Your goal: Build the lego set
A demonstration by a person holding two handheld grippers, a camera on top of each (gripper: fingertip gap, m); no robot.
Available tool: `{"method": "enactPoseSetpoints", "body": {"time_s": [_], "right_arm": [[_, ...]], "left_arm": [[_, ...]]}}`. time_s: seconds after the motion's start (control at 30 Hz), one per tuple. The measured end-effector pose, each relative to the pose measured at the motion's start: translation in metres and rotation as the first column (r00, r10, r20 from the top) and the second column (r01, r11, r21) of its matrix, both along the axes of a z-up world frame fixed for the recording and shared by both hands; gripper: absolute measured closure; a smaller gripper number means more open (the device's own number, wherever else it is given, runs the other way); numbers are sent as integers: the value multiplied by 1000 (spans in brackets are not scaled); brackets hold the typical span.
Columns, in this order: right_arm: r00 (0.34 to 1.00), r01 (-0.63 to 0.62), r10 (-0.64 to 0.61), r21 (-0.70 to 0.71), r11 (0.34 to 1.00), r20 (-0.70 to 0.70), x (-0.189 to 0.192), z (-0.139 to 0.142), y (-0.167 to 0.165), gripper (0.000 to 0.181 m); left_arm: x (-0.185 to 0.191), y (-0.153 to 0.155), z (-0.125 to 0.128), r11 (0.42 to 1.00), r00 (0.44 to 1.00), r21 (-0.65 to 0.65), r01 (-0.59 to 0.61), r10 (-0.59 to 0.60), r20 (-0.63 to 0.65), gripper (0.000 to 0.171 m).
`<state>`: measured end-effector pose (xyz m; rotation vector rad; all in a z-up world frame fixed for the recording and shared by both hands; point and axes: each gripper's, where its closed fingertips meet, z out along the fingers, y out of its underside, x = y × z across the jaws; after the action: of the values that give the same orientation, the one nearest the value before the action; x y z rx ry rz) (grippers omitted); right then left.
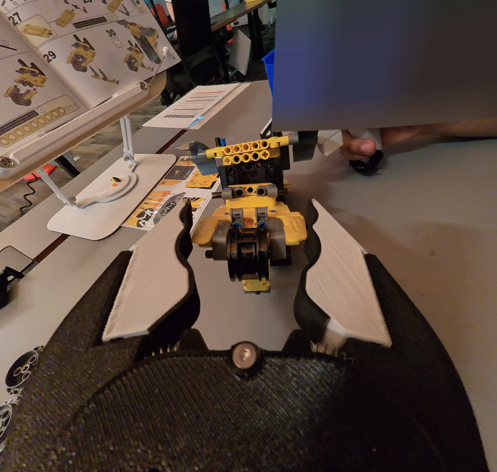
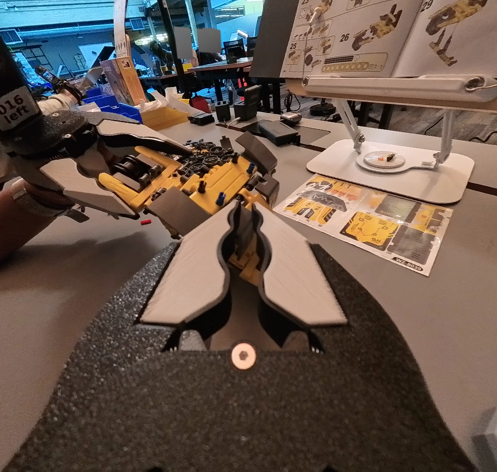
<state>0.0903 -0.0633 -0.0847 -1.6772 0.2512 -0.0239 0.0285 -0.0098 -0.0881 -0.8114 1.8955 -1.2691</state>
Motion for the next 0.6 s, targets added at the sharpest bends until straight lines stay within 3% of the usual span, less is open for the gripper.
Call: {"method": "enactPoseSetpoints", "body": {"time_s": [0.33,0.6], "right_arm": [[999,-14,15,6,1000,-36,2,1,-1,173],[990,-57,56,1,998,-127,6,-1,10,181]], "left_arm": [[0,-1,-1,1000,1000,-13,3,-3,-1,90],[1,-2,0,1000,1000,-13,3,-3,-1,90]]}}
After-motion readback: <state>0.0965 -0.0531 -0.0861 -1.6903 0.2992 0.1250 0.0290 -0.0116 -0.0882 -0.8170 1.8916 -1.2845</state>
